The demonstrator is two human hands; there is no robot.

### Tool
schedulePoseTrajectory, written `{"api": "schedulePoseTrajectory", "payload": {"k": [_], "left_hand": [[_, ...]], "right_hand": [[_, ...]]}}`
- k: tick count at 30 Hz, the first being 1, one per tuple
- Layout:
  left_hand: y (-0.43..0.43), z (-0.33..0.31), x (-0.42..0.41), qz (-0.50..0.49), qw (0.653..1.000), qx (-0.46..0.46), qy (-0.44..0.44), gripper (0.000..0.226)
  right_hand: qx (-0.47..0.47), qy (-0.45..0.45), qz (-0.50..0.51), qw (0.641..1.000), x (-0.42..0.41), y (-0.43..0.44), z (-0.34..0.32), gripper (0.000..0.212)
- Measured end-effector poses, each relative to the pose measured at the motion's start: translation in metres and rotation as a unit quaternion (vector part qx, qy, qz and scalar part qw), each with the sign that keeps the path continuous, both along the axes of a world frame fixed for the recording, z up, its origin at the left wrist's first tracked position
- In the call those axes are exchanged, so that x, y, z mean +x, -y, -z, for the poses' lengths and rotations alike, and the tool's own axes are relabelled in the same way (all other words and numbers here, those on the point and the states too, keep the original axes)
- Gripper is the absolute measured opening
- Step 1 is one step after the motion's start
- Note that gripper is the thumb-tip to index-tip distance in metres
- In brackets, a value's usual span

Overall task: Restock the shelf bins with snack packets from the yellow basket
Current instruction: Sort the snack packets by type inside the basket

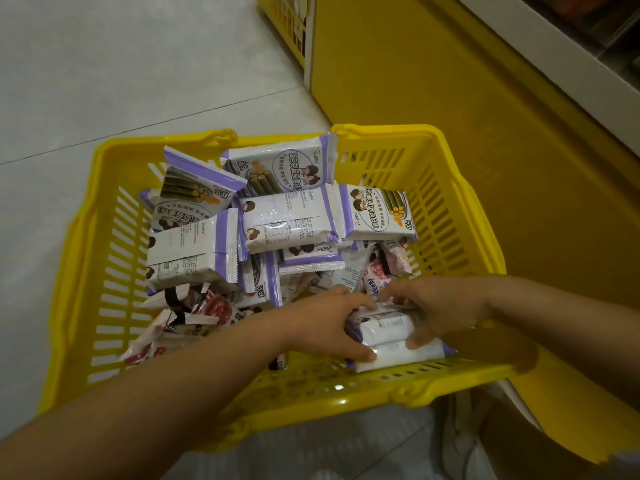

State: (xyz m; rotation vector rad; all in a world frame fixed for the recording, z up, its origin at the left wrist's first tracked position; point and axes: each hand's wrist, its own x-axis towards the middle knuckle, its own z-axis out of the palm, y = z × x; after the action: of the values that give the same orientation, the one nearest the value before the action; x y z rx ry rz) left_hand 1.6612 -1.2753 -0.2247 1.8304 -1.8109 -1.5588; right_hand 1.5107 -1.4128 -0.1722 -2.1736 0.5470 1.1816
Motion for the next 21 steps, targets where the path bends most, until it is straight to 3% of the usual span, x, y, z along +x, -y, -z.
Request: {"api": "schedulePoseTrajectory", "payload": {"k": [4, 6, 10, 12, 16, 21], "left_hand": [[-0.007, -0.005, 0.002, 0.009, 0.993, 0.07, -0.098, 0.06], [-0.007, -0.008, 0.002, -0.007, 0.99, 0.091, -0.108, 0.055], [-0.003, -0.005, 0.004, -0.042, 0.993, 0.077, -0.081, 0.049], [-0.002, -0.003, 0.004, -0.055, 0.992, 0.073, -0.092, 0.041], [-0.001, 0.001, 0.009, -0.092, 0.984, 0.077, -0.13, 0.036], [-0.002, 0.003, 0.015, -0.102, 0.979, 0.086, -0.155, 0.033]], "right_hand": [[0.028, -0.05, -0.036, 0.998, -0.001, -0.005, -0.007, 0.063], [0.02, -0.046, -0.012, 0.999, 0.003, -0.002, -0.007, 0.064], [-0.169, 0.088, 0.044, 0.981, 0.02, 0.015, 0.016, 0.056], [-0.242, 0.087, 0.019, 0.966, 0.025, 0.017, 0.033, 0.054], [-0.297, 0.067, -0.021, 0.952, 0.032, 0.02, 0.062, 0.065], [-0.311, 0.119, 0.026, 0.942, 0.041, 0.027, 0.074, 0.054]]}}
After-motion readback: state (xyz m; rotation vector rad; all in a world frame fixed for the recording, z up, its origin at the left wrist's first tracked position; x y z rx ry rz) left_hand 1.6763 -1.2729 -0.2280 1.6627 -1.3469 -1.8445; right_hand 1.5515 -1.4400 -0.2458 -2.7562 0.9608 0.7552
